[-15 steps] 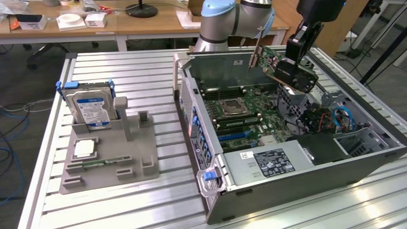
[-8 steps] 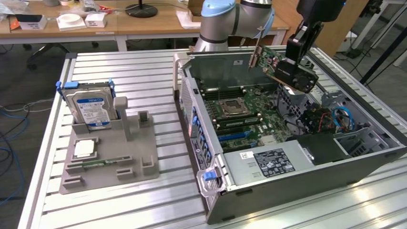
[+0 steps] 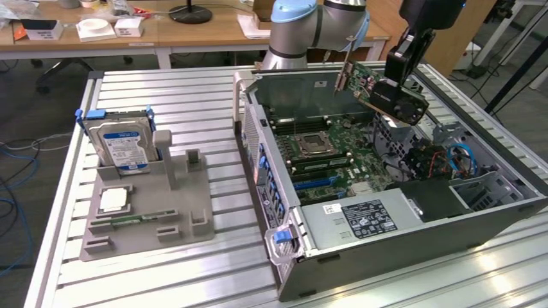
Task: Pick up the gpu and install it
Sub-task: 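Insert the gpu into the slot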
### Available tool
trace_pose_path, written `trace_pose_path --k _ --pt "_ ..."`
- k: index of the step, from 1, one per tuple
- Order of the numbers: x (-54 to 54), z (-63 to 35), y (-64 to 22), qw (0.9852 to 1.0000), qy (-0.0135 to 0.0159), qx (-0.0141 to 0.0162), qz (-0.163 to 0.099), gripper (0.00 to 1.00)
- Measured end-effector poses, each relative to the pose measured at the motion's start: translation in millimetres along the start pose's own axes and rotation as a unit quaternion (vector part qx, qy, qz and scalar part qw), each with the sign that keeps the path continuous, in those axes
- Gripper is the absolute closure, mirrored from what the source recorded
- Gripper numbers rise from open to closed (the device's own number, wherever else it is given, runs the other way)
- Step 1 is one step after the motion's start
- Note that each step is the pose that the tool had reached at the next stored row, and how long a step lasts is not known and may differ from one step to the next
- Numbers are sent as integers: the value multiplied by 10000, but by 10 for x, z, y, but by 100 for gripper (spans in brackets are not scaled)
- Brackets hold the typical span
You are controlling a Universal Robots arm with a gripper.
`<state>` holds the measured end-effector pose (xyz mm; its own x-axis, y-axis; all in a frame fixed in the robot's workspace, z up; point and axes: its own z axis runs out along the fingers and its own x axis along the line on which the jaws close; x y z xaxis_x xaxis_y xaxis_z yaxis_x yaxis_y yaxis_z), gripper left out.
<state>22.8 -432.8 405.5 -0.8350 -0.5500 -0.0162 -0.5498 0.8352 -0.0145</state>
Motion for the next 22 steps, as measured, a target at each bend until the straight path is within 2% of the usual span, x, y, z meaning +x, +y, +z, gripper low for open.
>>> trace_pose_path --k 22 --pt "-3 0 -2 10000 -1 -1 -66 74"
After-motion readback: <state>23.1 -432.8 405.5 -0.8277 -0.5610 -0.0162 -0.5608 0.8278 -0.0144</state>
